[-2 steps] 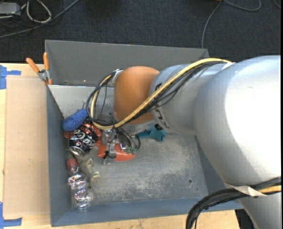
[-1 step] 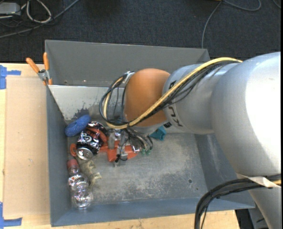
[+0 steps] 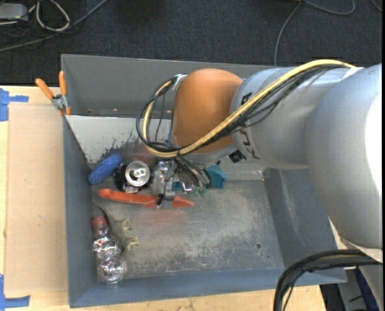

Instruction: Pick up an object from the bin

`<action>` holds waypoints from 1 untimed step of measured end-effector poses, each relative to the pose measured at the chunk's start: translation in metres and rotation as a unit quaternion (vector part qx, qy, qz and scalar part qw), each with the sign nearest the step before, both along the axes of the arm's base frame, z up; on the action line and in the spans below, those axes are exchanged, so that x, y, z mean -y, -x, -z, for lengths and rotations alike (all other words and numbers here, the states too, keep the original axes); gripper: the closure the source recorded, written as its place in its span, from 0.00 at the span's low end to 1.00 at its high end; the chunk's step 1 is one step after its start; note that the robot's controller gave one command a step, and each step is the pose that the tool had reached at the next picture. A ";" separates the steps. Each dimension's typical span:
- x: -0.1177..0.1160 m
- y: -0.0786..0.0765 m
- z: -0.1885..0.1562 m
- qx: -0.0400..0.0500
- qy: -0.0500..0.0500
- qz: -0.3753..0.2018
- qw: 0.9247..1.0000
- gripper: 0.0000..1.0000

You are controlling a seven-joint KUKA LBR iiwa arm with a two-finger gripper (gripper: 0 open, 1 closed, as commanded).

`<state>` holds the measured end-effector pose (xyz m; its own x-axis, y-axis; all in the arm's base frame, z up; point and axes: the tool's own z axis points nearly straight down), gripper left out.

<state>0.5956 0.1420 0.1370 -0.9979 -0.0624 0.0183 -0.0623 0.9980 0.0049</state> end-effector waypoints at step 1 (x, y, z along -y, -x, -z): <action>-0.002 0.010 -0.028 0.000 0.000 -0.052 0.999 1.00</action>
Offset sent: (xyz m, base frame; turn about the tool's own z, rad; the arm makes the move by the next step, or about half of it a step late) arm -0.0108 -0.0693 -0.0140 0.1856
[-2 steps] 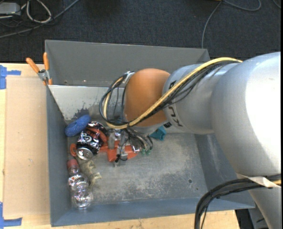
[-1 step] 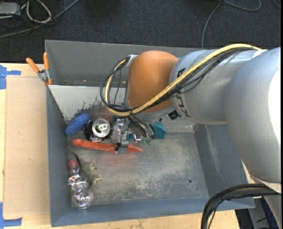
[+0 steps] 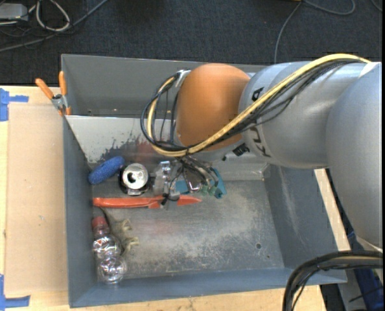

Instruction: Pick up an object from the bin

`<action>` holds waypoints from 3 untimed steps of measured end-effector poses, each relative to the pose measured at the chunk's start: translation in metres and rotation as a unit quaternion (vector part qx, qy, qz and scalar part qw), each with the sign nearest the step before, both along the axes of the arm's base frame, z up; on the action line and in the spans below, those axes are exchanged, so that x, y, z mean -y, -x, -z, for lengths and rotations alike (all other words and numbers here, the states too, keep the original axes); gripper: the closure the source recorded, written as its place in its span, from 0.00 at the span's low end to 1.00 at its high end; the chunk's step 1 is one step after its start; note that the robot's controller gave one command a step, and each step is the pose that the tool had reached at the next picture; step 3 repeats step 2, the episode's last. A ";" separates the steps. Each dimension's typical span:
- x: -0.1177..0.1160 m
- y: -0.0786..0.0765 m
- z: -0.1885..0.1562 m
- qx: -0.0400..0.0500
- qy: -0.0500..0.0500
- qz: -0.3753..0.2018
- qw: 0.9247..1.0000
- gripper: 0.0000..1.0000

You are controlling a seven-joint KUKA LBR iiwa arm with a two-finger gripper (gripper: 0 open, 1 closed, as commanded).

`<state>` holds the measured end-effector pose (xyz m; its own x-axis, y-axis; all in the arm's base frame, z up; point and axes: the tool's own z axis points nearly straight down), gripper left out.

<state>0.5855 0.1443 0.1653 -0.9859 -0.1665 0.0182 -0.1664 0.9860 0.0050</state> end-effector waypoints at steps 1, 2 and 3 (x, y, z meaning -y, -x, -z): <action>0.037 0.001 0.022 0.002 0.000 0.071 0.997 1.00; 0.037 0.010 0.037 0.000 0.002 0.117 0.993 1.00; 0.037 0.010 0.037 0.000 0.002 0.117 0.993 1.00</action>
Offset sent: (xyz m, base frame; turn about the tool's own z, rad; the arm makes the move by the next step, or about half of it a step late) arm -0.0198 -0.0069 -0.0499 0.0166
